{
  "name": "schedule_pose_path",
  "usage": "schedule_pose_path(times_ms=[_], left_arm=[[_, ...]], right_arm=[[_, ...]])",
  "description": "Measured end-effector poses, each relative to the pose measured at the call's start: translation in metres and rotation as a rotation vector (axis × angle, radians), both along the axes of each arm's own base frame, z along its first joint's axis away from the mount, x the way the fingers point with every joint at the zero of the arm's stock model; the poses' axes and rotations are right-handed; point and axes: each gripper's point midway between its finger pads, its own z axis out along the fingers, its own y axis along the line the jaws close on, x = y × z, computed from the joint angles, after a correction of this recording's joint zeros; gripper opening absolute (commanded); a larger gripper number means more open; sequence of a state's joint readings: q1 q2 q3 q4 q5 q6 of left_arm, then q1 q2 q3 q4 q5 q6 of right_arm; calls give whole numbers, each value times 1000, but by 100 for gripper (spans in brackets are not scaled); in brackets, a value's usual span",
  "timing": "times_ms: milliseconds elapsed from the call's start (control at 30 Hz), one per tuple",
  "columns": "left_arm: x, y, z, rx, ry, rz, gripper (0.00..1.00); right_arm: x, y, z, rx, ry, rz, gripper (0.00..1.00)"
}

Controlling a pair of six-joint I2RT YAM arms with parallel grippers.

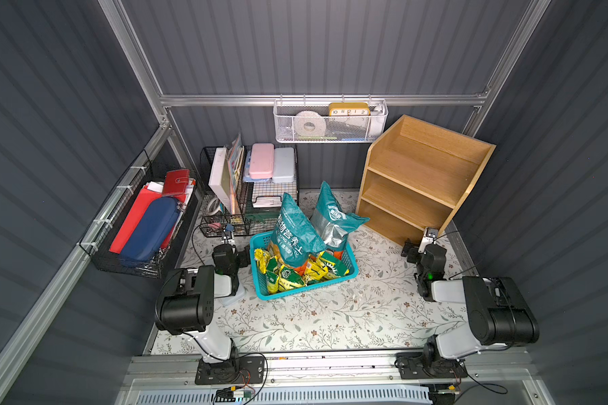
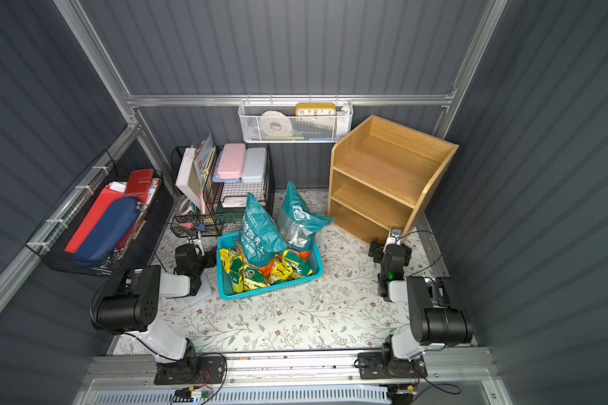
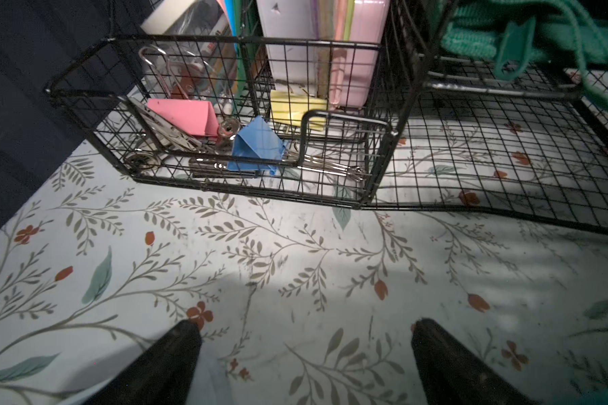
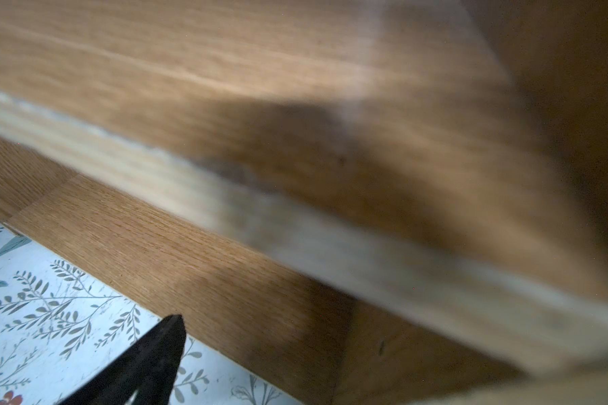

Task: Take down the fertilizer bag from the shelf
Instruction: Reset both arms

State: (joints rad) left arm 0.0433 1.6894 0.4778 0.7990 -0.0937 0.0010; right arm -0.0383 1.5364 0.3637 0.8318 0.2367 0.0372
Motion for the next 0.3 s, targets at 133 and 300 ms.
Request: schedule_pose_path(times_ms=[133,300], left_arm=[[0,-9,-1,-2,3,-32,99],[0,-12,-2,-5,6,-41,99]], right_arm=[[0,0,0,0,0,0,99],[0,0,0,2,0,-1,99]])
